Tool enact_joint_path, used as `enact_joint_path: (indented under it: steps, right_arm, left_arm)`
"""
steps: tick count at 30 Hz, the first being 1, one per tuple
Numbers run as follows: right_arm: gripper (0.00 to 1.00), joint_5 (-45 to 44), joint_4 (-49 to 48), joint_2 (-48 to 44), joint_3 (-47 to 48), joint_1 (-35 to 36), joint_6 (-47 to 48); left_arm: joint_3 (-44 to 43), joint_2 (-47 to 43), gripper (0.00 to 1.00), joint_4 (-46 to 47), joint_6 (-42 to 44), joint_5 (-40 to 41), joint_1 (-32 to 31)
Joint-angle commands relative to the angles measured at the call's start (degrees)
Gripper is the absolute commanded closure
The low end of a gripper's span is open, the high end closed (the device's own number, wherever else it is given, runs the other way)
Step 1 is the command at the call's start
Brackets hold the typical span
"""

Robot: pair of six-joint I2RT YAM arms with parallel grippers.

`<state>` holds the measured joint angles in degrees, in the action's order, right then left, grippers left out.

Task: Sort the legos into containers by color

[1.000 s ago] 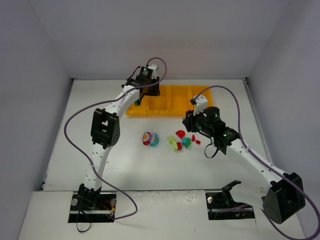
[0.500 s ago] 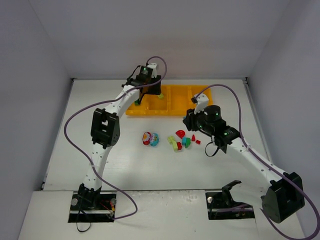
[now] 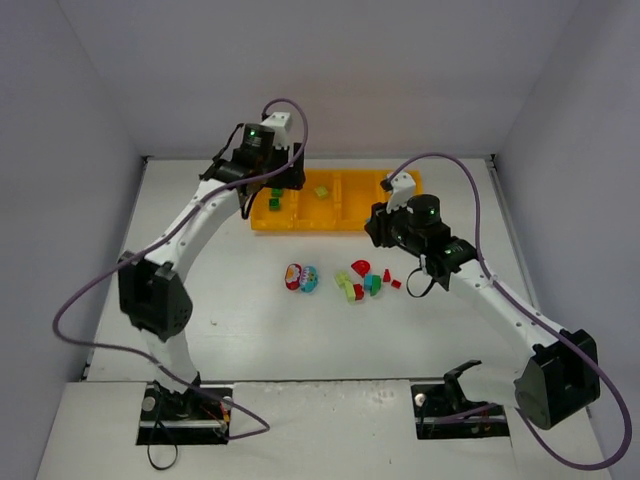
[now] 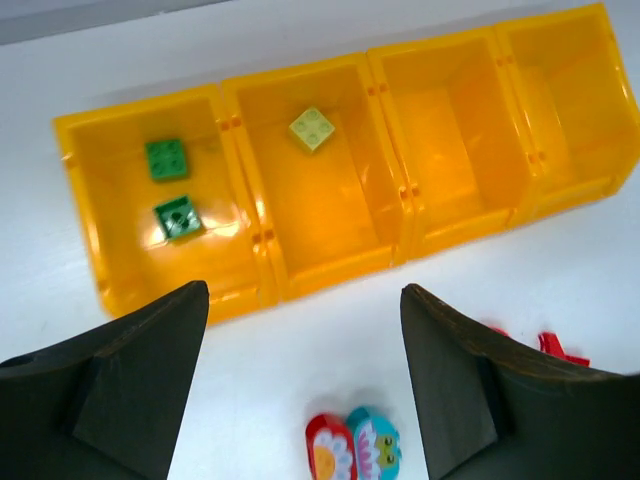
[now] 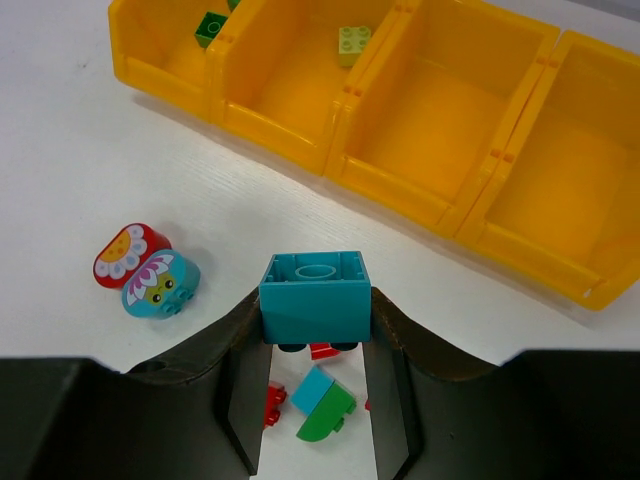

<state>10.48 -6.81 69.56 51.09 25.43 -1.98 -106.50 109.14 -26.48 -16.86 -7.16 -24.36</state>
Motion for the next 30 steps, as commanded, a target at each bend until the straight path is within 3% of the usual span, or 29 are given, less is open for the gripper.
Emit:
enact_joint_path:
  steps: [1,6,12,16,25,30]
  right_arm:
    - [1.00,-0.46,-3.74,0.93,4.01,-1.17,1.27]
    - [1.00,-0.37,-4.88,4.52,6.38,-2.84,0.58]
    - [1.00,-3.09,-6.98,12.52,11.04,-3.19,-0.66]
    - [1.00,-4.94,-8.39,18.93,14.91,-3.37,-1.36]
    - [0.92,-5.73,-10.95,35.10,25.10,-3.81,-2.15]
    - [0.80,-7.67,-11.03,40.73,29.85,-3.81,-1.89]
  left_arm:
    - [7.60,-12.60,0.29,0.29,1.66,3.72,-0.34]
    - [23.04,-22.90,0.28,-0.94,-1.06,5.58,-0.42]
    - [41.59,-37.85,0.28,3.97,-5.98,6.63,-0.51]
    - [49.60,-45.93,0.28,5.21,-7.57,8.74,-0.60]
    - [50.86,-47.88,0.28,2.39,-7.05,8.03,-0.78]
    - [51.65,-48.41,0.28,2.92,-6.78,9.00,-0.86]
